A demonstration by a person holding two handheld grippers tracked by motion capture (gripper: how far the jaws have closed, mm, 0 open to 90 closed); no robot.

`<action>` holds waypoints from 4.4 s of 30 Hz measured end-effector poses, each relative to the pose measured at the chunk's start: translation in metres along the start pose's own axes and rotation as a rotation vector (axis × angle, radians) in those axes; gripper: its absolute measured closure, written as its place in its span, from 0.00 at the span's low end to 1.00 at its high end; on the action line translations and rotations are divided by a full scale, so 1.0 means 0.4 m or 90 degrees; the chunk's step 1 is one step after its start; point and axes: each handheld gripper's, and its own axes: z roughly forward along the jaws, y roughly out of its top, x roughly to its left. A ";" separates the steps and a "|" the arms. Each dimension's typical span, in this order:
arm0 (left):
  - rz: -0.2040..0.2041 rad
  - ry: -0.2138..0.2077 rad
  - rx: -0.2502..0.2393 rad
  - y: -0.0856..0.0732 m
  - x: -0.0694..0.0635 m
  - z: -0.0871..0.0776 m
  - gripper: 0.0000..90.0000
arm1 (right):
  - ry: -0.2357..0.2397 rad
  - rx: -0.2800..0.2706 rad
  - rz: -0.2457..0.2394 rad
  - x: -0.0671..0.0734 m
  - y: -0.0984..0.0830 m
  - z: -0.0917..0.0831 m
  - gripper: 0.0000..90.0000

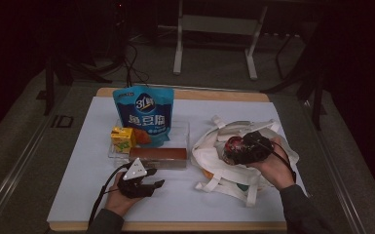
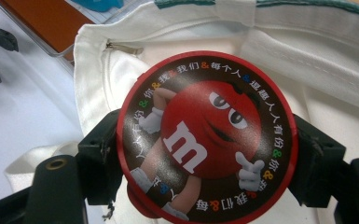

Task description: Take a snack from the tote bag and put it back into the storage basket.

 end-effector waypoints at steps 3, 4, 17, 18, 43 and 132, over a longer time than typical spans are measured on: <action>-0.001 0.000 0.000 0.000 0.000 0.000 0.51 | 0.004 -0.001 -0.001 0.006 0.005 0.002 0.28; -0.001 0.000 0.000 0.000 0.000 0.000 0.51 | 0.005 0.000 -0.004 0.008 0.007 0.002 0.28; -0.001 -0.001 -0.001 0.000 0.000 0.000 0.51 | 0.019 -0.001 -0.021 0.039 0.028 0.010 0.28; -0.001 -0.001 -0.001 0.000 0.000 0.000 0.51 | 0.020 -0.001 -0.024 0.042 0.029 0.011 0.28; 0.000 -0.001 0.000 0.000 0.000 0.000 0.51 | 0.047 -0.008 -0.057 0.102 0.064 0.021 0.28; 0.001 -0.006 0.000 0.000 0.000 0.001 0.51 | 0.085 -0.036 -0.073 0.191 0.225 0.077 0.28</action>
